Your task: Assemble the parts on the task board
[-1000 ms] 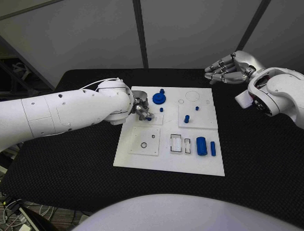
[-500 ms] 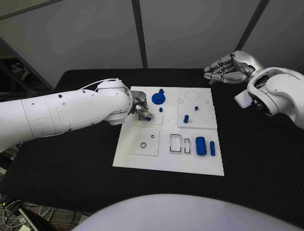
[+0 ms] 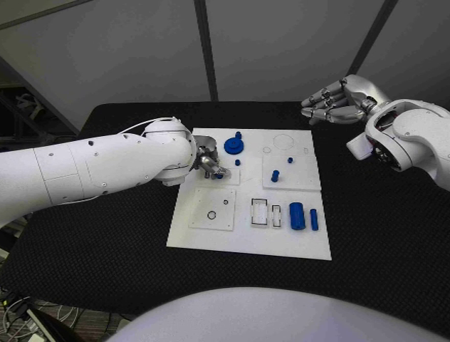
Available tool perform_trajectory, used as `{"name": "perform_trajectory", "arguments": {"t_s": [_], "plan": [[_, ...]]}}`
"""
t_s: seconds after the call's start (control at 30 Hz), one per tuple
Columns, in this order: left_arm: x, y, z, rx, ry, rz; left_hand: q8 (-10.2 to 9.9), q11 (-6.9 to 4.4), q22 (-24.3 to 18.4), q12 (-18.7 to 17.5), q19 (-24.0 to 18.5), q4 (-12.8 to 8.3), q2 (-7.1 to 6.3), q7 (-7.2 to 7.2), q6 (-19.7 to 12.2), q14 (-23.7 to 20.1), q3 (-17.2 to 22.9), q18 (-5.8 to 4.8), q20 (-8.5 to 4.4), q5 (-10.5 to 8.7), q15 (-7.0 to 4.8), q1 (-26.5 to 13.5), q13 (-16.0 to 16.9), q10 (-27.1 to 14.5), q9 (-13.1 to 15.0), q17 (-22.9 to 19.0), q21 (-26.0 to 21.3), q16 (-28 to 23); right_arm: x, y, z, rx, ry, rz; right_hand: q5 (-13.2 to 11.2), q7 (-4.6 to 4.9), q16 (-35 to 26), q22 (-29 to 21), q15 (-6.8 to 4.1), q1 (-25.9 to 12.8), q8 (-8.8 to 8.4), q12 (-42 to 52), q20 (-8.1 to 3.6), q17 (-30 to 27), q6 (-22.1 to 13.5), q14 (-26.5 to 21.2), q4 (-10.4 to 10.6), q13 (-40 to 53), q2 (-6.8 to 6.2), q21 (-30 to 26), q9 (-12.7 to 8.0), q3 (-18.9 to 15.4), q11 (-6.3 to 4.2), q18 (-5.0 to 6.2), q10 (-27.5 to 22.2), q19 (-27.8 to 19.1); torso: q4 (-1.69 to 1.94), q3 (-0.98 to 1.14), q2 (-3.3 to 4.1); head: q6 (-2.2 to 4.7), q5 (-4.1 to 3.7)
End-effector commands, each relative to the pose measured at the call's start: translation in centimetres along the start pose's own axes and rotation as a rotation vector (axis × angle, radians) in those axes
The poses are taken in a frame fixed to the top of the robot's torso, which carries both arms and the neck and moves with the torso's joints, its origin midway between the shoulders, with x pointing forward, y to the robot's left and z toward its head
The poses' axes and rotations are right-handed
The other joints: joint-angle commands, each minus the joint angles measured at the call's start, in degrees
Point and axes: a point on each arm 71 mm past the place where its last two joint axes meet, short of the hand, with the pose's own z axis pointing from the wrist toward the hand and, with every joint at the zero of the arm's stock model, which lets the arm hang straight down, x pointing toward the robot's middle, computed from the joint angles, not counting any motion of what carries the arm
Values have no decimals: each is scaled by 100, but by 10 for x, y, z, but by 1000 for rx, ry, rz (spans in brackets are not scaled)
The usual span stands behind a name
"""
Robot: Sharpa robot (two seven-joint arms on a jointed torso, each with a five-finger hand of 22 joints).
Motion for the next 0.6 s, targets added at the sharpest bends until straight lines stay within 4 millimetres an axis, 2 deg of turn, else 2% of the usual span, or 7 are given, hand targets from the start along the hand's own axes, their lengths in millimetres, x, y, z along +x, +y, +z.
{"name": "perform_trajectory", "arguments": {"t_s": [0.03, 0.23, 0.6], "plan": [[-1, 0, 0, -5, 1, -2, -35, 5, 602, -2, 33, 23, 20, 6, 19, 462, -85, -94, -6, -9, -34, 6, -14, -24, -12, 1057, 30, 22, 0, 2, 0, -7, 9, -1, 32, 12, -24, -11, 23, -61, 1, -14, 9, 5, -15, 3, 26, -6, 4, -34, 2, -16, 27, 71, -7, 38, 1, -2, 1, 0, 0], [-1, -1, 1, -5, -5, -6, -51, 7, 608, -49, 38, 62, 35, 10, 11, 462, -202, -94, -14, -6, -33, -8, -64, -46, -21, 1057, 30, 22, 0, 2, 0, -6, 10, -1, 32, 12, -24, -11, 23, -62, 1, -14, 9, 5, -15, 3, 27, -6, 4, -34, 2, -16, 27, 71, -7, 38, 3, -2, 1, 0, -8], [-2, 2, 1, -11, -6, -7, -136, 16, 617, -157, 37, 83, -3, 21, 8, 460, -846, -93, -33, -10, -32, -202, -181, -99, -77, 1057, 9, 19, 0, 1, 0, -5, 10, -1, 32, 12, -25, -16, 24, -73, 1, -14, 10, 5, -16, 2, 34, -6, 4, -41, 2, -24, 28, 71, -9, 42, 6, -3, -4, 0, -15]]}}
